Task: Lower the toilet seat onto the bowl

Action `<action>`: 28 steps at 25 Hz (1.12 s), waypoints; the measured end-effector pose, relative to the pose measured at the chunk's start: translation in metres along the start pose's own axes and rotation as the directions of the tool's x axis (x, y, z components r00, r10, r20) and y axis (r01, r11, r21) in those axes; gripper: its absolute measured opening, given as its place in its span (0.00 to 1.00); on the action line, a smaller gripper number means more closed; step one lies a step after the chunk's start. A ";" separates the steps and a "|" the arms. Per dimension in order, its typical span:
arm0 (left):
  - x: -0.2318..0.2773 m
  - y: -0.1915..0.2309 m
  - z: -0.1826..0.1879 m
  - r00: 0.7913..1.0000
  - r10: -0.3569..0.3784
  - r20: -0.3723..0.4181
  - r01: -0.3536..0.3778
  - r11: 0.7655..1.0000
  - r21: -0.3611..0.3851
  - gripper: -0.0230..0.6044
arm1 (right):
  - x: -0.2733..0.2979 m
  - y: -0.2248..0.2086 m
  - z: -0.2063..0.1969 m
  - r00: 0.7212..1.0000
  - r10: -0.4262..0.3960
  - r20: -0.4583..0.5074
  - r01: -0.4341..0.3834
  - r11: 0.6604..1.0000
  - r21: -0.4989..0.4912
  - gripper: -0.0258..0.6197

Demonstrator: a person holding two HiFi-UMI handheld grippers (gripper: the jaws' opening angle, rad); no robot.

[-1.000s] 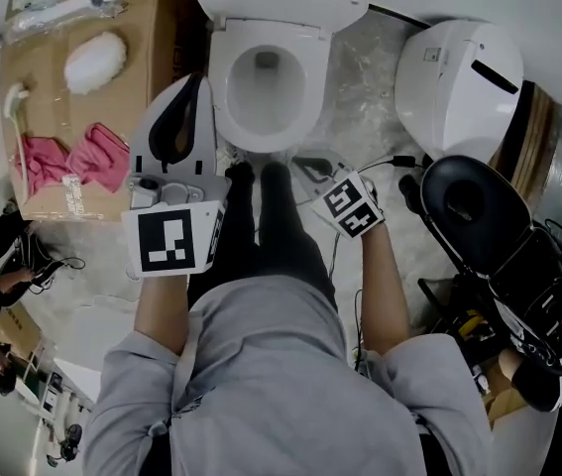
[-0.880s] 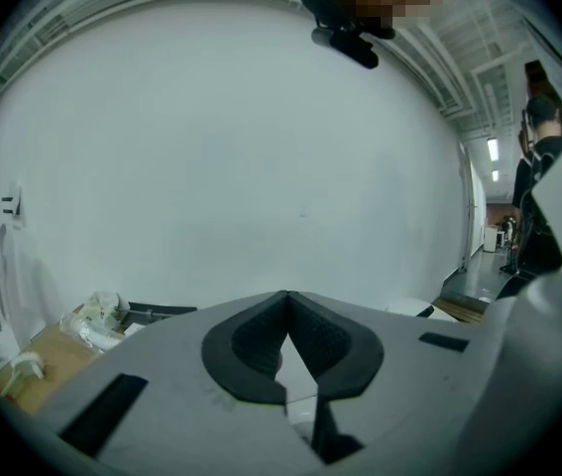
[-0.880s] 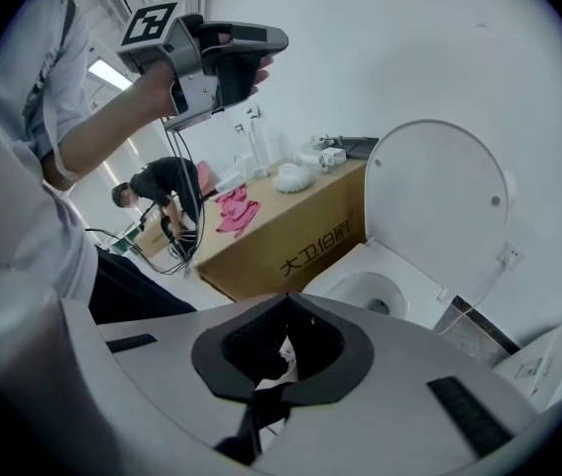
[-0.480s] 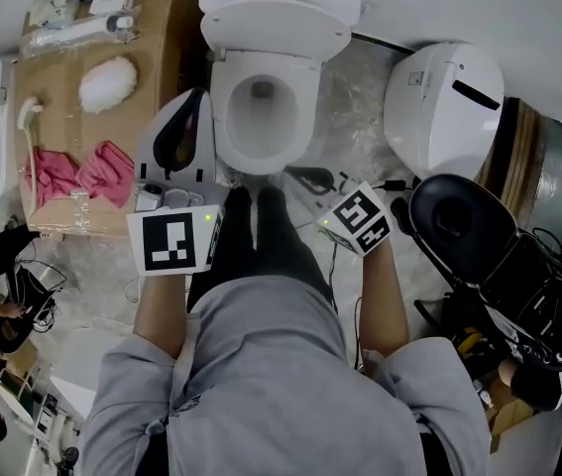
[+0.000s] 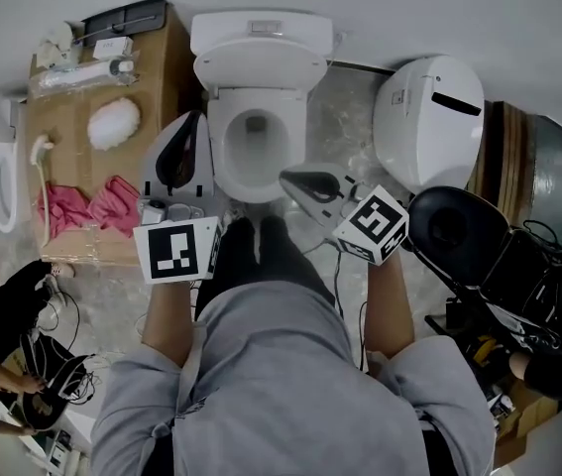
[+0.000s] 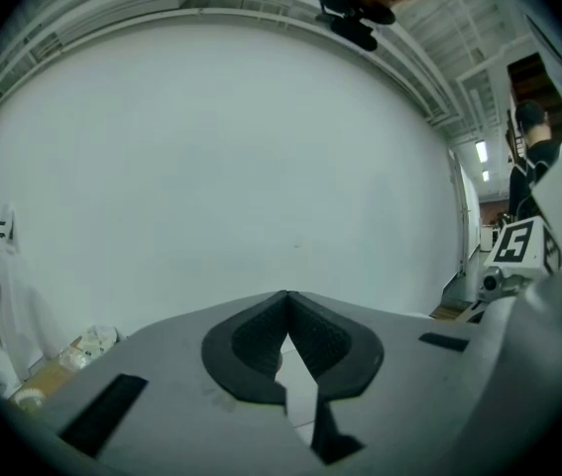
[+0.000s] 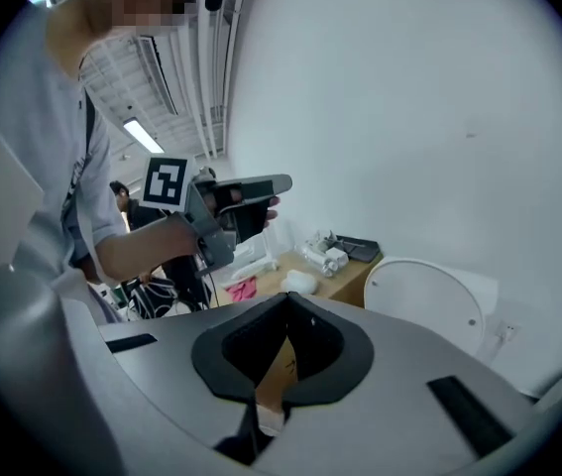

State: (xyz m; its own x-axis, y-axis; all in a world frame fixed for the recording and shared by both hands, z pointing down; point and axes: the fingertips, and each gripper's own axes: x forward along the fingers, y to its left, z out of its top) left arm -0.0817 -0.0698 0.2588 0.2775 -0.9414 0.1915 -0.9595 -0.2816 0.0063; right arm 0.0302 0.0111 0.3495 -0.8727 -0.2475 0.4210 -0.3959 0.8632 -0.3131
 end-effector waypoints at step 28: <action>-0.011 0.004 0.090 0.994 0.021 0.109 -0.029 0.997 0.076 0.04 | -0.093 -0.020 0.196 0.813 -0.275 0.514 0.340 0.940 -0.035 0.04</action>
State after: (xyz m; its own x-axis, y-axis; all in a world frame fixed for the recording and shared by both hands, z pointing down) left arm -0.0845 -0.0774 0.1684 0.2609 -0.9617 0.0837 -0.9608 -0.2671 -0.0741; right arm 0.0627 -0.0692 0.1497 -0.7470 -0.6648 -0.0092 -0.6591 0.7423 -0.1210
